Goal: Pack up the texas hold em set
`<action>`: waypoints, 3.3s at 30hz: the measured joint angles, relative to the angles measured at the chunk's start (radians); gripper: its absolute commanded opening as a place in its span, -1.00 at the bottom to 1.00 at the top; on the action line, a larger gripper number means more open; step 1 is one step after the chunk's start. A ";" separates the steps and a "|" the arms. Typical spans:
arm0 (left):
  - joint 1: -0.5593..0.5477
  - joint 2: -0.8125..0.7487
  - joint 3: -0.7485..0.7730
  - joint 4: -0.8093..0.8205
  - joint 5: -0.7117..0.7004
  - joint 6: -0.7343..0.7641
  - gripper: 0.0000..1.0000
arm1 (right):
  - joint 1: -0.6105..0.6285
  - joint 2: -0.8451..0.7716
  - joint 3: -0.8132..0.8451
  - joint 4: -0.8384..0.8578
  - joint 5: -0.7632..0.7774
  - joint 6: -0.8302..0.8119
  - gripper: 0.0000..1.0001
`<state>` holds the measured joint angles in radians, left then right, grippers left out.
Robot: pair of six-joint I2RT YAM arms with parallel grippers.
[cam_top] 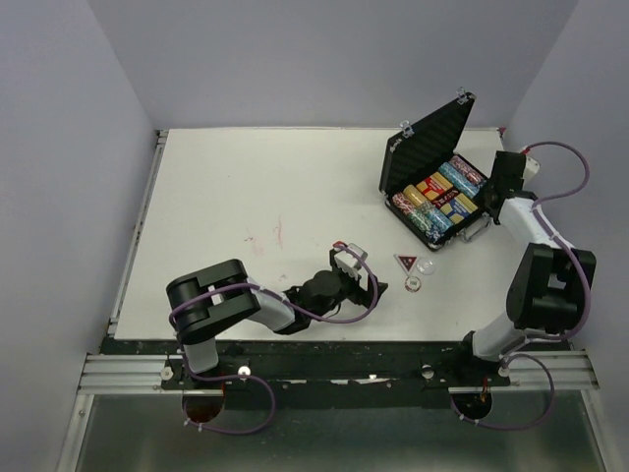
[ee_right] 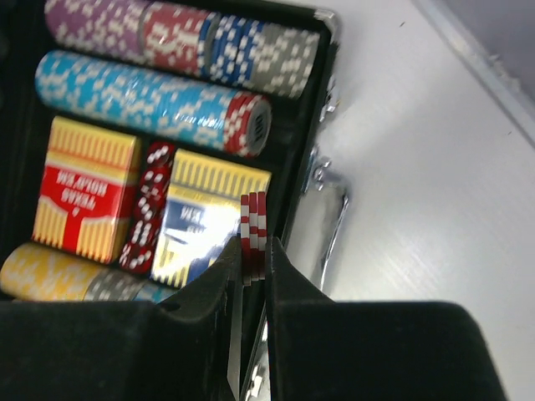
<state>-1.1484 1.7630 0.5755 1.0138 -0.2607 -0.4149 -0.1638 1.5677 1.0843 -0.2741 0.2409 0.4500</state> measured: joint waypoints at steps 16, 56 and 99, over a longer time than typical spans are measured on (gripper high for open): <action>0.016 0.038 0.007 0.025 0.004 0.014 0.97 | -0.035 0.270 0.211 0.042 0.126 -0.006 -0.99; 0.050 0.078 0.036 0.034 0.057 -0.005 0.97 | -0.047 0.349 0.258 0.032 0.004 -0.002 -0.31; -0.096 0.130 0.478 -0.463 -0.060 0.053 0.78 | -0.047 -0.108 -0.011 0.050 -0.200 0.032 0.40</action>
<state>-1.2442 1.8927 1.0534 0.5507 -0.3202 -0.3622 -0.2104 1.4593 1.0733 -0.2241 0.0406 0.4824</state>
